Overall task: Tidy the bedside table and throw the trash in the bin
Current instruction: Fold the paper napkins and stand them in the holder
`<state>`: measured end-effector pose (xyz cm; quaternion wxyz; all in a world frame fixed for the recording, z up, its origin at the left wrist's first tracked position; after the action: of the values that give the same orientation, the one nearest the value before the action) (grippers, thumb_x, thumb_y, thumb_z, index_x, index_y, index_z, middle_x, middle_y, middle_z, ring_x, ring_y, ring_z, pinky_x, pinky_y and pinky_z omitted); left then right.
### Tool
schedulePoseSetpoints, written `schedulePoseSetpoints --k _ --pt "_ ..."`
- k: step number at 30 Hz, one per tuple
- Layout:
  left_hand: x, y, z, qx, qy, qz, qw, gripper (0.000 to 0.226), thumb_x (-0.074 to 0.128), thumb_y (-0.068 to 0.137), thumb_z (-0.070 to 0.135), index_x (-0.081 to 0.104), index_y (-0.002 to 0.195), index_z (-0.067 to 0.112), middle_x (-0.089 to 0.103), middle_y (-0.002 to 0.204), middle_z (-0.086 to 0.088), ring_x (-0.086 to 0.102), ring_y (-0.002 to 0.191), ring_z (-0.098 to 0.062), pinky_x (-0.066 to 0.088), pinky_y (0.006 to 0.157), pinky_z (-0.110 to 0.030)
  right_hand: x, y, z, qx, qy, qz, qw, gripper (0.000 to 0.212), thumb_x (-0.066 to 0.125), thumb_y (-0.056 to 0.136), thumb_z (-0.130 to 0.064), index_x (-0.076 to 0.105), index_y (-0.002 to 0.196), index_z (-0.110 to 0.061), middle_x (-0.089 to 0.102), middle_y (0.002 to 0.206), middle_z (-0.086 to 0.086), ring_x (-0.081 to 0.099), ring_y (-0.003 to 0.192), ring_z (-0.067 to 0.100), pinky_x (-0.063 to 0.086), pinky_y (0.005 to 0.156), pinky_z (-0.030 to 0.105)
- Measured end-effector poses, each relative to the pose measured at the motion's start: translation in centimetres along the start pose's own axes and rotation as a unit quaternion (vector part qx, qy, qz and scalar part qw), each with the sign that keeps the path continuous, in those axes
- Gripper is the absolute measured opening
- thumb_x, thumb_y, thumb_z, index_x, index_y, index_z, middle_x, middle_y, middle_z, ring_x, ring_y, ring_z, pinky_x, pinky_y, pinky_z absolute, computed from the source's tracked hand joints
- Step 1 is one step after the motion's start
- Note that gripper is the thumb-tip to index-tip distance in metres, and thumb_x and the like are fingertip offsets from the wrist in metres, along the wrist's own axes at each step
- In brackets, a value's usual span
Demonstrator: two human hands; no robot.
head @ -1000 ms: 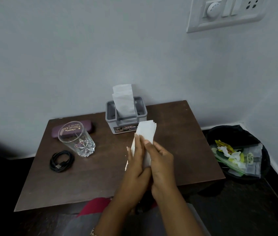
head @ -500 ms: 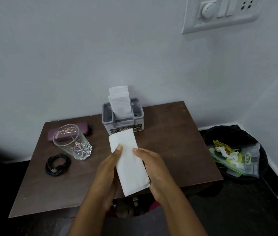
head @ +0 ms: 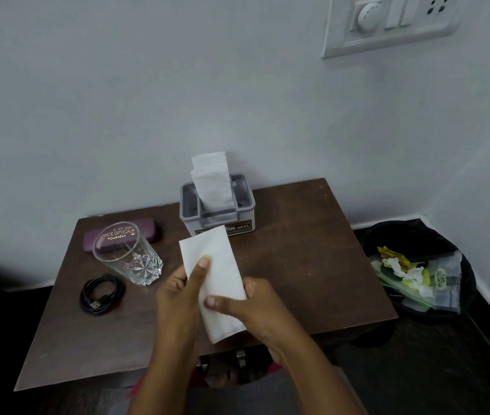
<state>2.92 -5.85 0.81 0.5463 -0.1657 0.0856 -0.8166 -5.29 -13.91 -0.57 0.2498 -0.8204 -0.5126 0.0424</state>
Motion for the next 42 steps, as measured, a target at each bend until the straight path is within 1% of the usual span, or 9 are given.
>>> schedulePoseSetpoints --k 12,20,27,30,31,33,36,39,42 --pt "0.4 0.4 2.1 0.013 -0.083 0.006 0.996 0.013 0.059 0.087 0.017 0.068 0.096 0.015 0.074 0.078 0.004 0.069 0.069 -0.006 0.058 0.061 -0.023 -1.0 0.2 0.4 0.021 0.014 -0.011 1.000 0.040 0.078 0.074 -0.024 0.066 0.111 -0.014 0.074 0.103 0.002 0.070 0.096 0.017 0.057 0.085 0.040" --pt "-0.3 -0.5 1.0 -0.037 -0.086 -0.004 0.996 0.020 0.058 0.085 0.003 0.061 0.101 0.013 0.076 0.083 0.000 0.071 0.074 -0.008 0.057 0.066 -0.020 -4.1 0.3 -0.6 -0.045 0.284 0.126 0.949 0.021 0.067 0.082 -0.013 0.067 0.103 -0.009 0.075 0.095 0.006 0.072 0.087 0.016 0.059 0.066 0.030" --pt "-0.9 -0.8 -0.3 -0.114 -0.036 -0.086 0.989 0.032 0.061 0.080 0.001 0.060 0.111 0.010 0.076 0.088 -0.004 0.071 0.074 -0.011 0.057 0.058 -0.020 -5.9 -0.2 -2.9 -0.099 0.160 0.153 0.970 0.014 0.065 0.085 -0.016 0.067 0.100 -0.015 0.076 0.094 0.000 0.072 0.089 0.012 0.058 0.065 0.025" --pt "-1.4 -1.0 0.8 0.028 0.065 -0.037 0.997 0.040 0.066 0.082 0.010 0.056 0.120 0.017 0.067 0.113 0.000 0.065 0.101 -0.011 0.054 0.071 -0.014 -6.5 -0.6 -3.1 -0.098 0.135 0.173 0.971 0.015 0.065 0.085 -0.015 0.067 0.100 -0.016 0.075 0.094 0.001 0.071 0.089 0.013 0.058 0.064 0.024" --pt "-1.3 -1.5 1.9 0.153 0.190 0.001 0.970 0.044 0.068 0.083 0.016 0.053 0.123 0.023 0.059 0.123 0.011 0.056 0.115 -0.006 0.048 0.084 -0.010 -6.5 -0.6 -3.0 -0.095 0.139 0.188 0.968 0.016 0.066 0.084 -0.015 0.067 0.100 -0.014 0.075 0.095 0.002 0.071 0.089 0.015 0.059 0.064 0.025" --pt "1.1 -3.1 2.7 0.378 0.443 -0.017 0.813 0.056 0.066 0.084 0.026 0.043 0.135 0.024 0.045 0.137 0.019 0.038 0.133 -0.005 0.028 0.109 -0.017 -6.2 -0.5 -2.7 -0.090 0.164 0.218 0.958 0.015 0.066 0.085 -0.012 0.067 0.099 -0.010 0.074 0.095 0.006 0.071 0.089 0.018 0.058 0.061 0.024" --pt "5.0 -3.6 0.2 0.430 0.598 -0.076 0.672 0.065 0.047 0.082 0.019 0.029 0.144 0.009 0.046 0.145 -0.006 0.041 0.136 -0.021 0.021 0.115 -0.037 -5.2 -0.3 -2.5 -0.090 0.163 0.253 0.949 0.015 0.068 0.083 -0.011 0.069 0.098 -0.010 0.074 0.091 0.007 0.071 0.083 0.016 0.055 0.055 0.020" --pt "6.1 -2.5 -0.5 0.351 0.621 -0.085 0.696 0.078 0.068 0.077 0.019 0.029 0.145 0.008 0.054 0.138 -0.006 0.055 0.124 -0.020 0.043 0.101 -0.031 -4.6 -0.2 -2.9 -0.097 0.156 0.266 0.946 0.019 0.068 0.084 -0.012 0.067 0.102 -0.015 0.073 0.096 0.006 0.071 0.085 0.018 0.054 0.056 0.021" --pt "5.1 -1.8 0.5 0.276 0.486 -0.068 0.826 0.060 0.055 0.089 0.009 0.037 0.144 0.027 0.055 0.137 0.005 0.055 0.122 -0.013 0.049 0.094 -0.028 -4.4 -0.1 -3.7 -0.112 0.195 0.246 0.943 0.020 0.063 0.088 -0.023 0.066 0.107 -0.016 0.072 0.097 0.005 0.071 0.087 0.017 0.057 0.059 0.023"
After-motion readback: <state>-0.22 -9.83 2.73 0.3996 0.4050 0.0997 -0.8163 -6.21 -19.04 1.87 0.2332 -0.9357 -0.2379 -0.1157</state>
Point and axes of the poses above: each hand's wrist, its own y-axis towards the middle knuckle, its own x-axis out of the palm, z = x × y, the point moved 4 cm from there along y, towards the middle knuckle
